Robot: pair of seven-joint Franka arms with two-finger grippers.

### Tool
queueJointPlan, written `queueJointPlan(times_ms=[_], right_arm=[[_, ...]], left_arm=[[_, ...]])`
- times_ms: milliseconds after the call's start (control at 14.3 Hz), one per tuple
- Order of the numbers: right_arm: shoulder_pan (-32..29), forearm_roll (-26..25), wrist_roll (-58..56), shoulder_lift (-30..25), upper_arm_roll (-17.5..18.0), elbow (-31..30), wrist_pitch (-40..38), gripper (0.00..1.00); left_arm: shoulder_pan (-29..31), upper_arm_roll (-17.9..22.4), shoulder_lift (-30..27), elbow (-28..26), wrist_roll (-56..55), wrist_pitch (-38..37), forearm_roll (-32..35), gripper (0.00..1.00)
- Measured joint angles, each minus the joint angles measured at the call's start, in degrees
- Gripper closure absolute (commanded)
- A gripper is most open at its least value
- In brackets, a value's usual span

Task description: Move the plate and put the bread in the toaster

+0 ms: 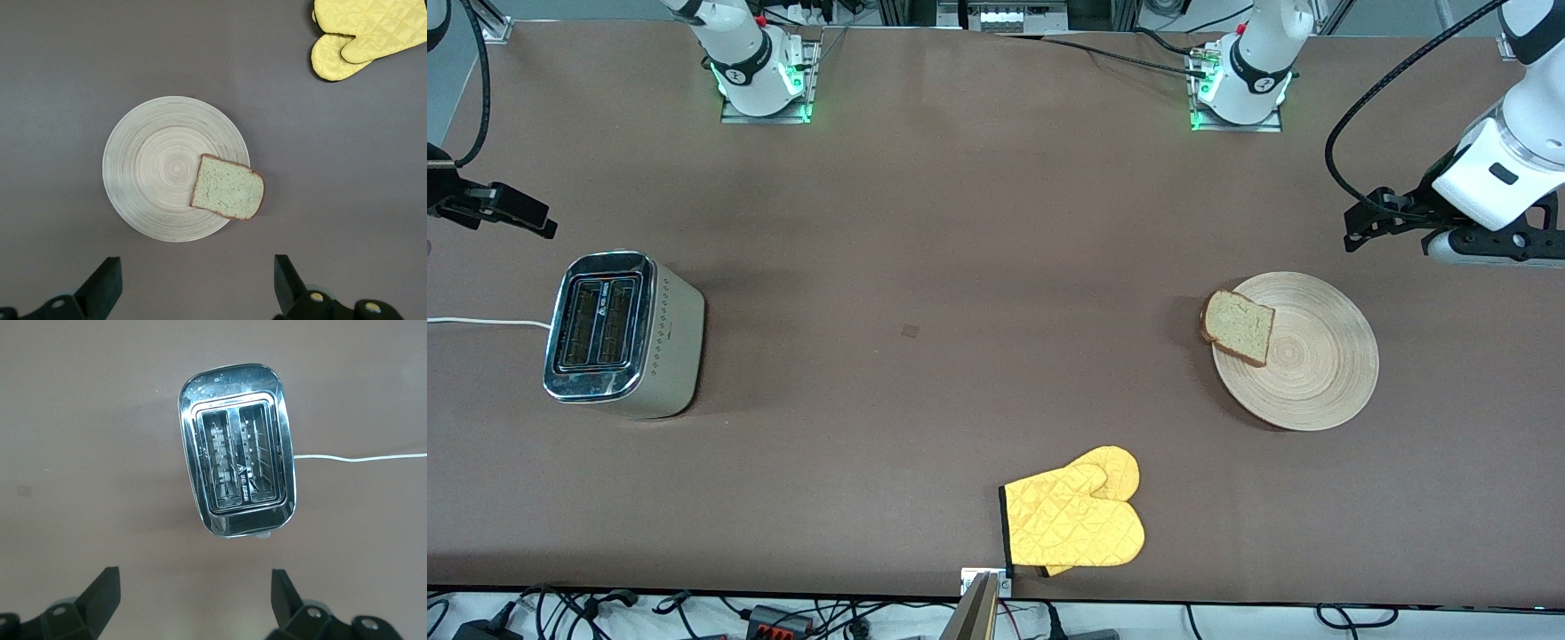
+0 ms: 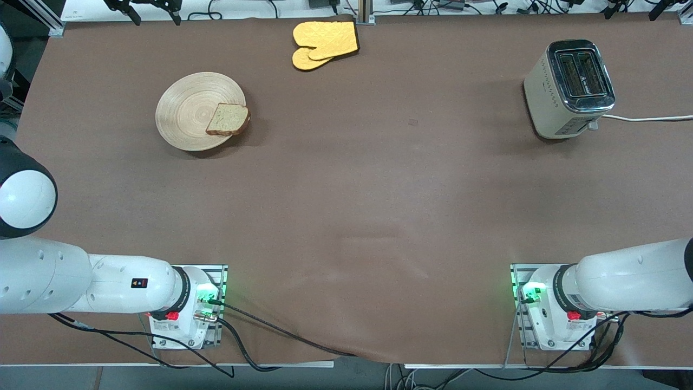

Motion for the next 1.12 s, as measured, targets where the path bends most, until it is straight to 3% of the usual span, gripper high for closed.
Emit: queueJointPlan(times_ms=[1115], right_arm=[[0.0, 0.0, 0.0, 0.1, 0.0, 0.5, -0.9, 0.00]], left_arm=[[0.0, 0.0, 0.0, 0.0, 0.0, -0.7, 0.0, 0.00]])
